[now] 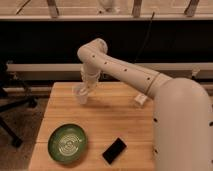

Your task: Place the white sponge in the ceramic cup

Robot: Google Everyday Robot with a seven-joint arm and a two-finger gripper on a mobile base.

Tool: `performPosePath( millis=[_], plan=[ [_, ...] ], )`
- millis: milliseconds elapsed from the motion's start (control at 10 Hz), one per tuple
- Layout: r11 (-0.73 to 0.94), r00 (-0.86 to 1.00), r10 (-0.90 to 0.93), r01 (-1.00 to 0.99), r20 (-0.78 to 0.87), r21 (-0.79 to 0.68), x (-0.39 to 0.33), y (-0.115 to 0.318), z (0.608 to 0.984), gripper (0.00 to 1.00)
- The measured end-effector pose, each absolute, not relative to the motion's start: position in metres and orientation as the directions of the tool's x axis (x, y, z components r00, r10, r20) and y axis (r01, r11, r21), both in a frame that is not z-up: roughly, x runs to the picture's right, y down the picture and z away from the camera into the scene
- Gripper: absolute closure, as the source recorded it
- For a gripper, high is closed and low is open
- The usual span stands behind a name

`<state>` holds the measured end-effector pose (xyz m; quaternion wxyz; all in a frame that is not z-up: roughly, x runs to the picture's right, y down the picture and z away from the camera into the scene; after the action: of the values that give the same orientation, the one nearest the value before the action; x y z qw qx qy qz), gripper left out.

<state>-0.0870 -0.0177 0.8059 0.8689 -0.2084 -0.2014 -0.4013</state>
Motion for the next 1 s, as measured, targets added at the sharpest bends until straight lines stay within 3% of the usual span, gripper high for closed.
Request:
performPosePath(
  millis=[600, 700, 1000],
  plan=[
    [0.599, 0.591, -0.609, 0.78, 0.528, -0.183, -0.1, -0.03, 0.823, 0.26],
    [0.603, 0.59, -0.61, 0.779, 0.529, -0.174, -0.103, -0.032, 0.825, 0.21],
    [0.618, 0.589, -0.608, 0.772, 0.532, -0.148, -0.11, -0.039, 0.825, 0.2]
  ],
)
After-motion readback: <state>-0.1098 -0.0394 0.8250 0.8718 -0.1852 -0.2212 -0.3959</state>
